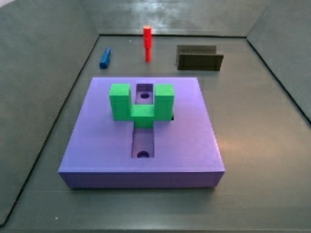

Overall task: Pick up the brown object. Move up. Place the brown object on the fixture. Regrasp the brown object. Move to above the board. Insert the brown object.
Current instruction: Insert the brown object.

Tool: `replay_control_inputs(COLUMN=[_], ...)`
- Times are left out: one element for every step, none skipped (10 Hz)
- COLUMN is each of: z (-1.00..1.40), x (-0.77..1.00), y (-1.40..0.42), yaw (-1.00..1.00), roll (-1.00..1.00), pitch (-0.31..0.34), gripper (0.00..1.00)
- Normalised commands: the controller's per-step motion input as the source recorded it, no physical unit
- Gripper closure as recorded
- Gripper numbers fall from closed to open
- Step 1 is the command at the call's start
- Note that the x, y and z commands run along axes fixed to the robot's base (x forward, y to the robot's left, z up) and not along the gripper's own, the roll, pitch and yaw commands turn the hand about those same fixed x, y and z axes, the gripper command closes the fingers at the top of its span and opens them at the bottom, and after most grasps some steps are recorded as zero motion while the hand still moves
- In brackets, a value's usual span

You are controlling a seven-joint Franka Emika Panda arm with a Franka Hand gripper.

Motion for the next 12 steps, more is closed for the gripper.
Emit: replay_control_inputs(z=[-0.07, -0.28, -0.21, -0.08, -0.07, -0.05, -0.08, -0.1, -0.17, -0.27, -0.35, -0.39], x=[0.0, 0.0, 0.0, 0.0, 0.0, 0.04, 0.07, 0.09, 0.25, 0.29, 0.21, 0.12], y=[0.0, 0.03, 0.0, 0.0, 0.0, 0.0, 0.0, 0.0, 0.0, 0.0, 0.0, 0.0], yaw=[0.0, -0.4, -0.71, -0.72, -0.72, -0.7, -0.72, -0.72, -0.66, -0.66, -0.73, -0.75], roll=[0.0, -0.19, -0.37, -0.39, -0.39, -0.39, -0.35, -0.32, -0.31, -0.27, -0.23, -0.19], pitch=[0.0, -0.101, -0.219, -0.283, -0.276, -0.229, -0.179, -0.116, -0.02, 0.0, 0.159, 0.266], gripper=[1.0, 1.0, 1.0, 1.0, 1.0, 1.0, 1.0, 1.0, 1.0, 1.0, 1.0, 1.0])
